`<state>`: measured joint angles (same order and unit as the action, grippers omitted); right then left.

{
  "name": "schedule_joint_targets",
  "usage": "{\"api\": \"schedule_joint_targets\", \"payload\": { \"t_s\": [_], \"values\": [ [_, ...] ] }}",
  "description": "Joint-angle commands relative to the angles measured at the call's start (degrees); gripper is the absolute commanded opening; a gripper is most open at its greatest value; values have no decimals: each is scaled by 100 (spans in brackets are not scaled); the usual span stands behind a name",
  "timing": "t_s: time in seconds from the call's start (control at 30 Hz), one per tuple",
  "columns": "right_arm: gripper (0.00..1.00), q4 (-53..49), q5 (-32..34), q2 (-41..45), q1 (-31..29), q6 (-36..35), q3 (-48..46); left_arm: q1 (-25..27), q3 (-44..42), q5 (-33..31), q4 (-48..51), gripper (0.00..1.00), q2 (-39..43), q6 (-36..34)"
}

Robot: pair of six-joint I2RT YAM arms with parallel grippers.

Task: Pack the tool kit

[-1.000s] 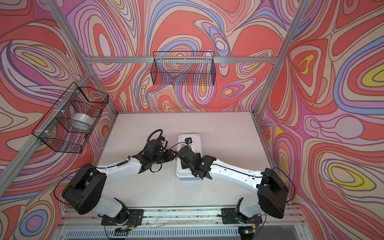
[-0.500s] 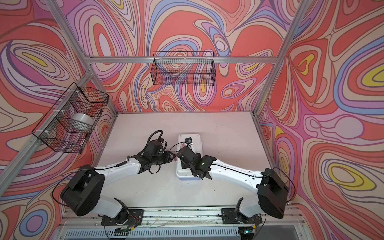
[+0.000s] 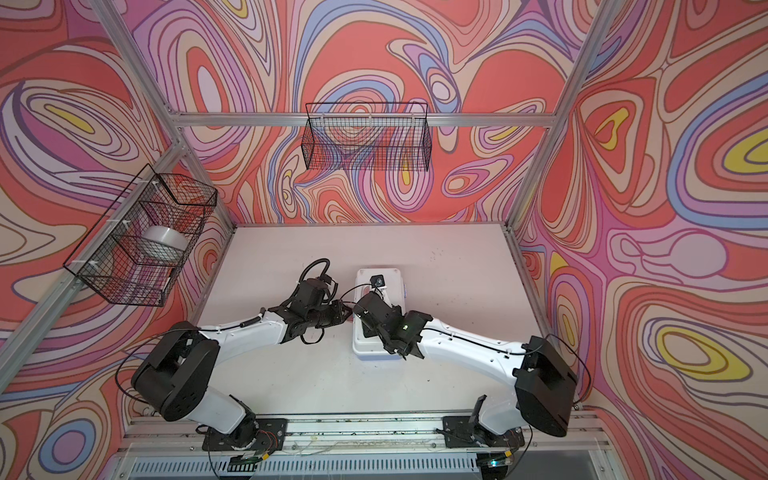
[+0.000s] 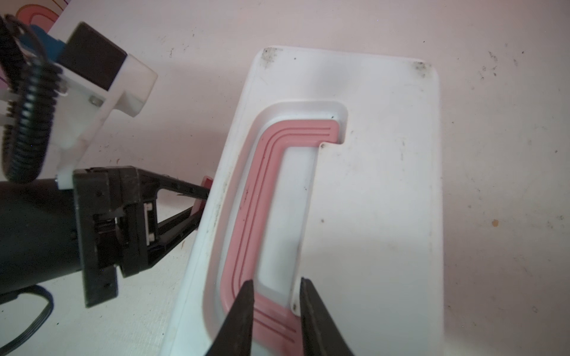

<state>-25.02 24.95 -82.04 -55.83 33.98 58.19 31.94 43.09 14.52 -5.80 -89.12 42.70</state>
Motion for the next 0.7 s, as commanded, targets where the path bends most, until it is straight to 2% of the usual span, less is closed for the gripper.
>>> {"api": "schedule_joint_targets", "payload": {
  "t_s": [0.0,0.2,0.67],
  "values": [
    [27,-100,149,56,27,44,-45,-4,165,78,-51,5,13,2],
    [27,-91,174,85,29,47,-69,-2,154,31,105,1,314,-25],
    [29,-151,268,672,37,106,-98,-3,293,111,340,1,637,-50]
  ]
}}
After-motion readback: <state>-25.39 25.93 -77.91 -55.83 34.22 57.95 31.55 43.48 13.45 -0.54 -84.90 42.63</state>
